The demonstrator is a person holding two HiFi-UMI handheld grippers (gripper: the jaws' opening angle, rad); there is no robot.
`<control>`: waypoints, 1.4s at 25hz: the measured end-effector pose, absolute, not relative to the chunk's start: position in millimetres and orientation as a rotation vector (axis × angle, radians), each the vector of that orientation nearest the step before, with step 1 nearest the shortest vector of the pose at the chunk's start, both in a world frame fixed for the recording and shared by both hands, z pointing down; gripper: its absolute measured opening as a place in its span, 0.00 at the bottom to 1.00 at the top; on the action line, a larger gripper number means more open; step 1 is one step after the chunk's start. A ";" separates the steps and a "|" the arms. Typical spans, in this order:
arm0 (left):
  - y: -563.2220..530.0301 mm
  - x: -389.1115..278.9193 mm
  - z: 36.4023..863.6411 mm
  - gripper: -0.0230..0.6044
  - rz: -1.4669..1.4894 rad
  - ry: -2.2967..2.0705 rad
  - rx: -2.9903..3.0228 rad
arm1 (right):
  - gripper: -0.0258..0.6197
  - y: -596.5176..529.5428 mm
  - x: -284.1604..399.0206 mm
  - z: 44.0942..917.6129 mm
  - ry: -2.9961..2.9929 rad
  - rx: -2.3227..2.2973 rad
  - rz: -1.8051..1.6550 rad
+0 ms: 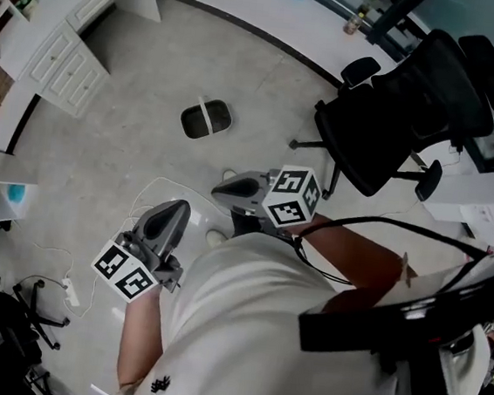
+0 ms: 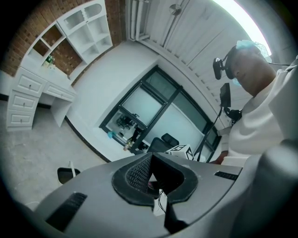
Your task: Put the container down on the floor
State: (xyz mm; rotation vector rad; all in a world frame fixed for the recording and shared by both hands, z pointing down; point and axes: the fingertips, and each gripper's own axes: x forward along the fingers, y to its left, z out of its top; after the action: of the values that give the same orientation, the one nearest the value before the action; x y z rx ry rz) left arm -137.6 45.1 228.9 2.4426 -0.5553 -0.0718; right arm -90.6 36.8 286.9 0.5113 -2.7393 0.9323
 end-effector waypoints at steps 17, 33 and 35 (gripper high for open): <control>84.6 -168.5 228.3 0.05 -0.090 -0.631 2.429 | 0.07 79.2 -120.3 268.2 -2.771 0.409 0.840; 97.2 -163.2 232.9 0.05 -0.112 -0.622 2.412 | 0.07 96.0 -116.0 263.9 -2.803 0.413 0.824; 98.7 -160.6 234.8 0.05 -0.103 -0.613 2.411 | 0.07 97.3 -113.8 263.9 -2.806 0.420 0.824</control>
State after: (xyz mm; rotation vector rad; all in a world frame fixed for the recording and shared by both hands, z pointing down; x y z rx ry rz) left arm -160.6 98.7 234.8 2.4109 -0.6128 -0.1031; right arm -113.8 97.3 263.9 0.4204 -2.8056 0.8242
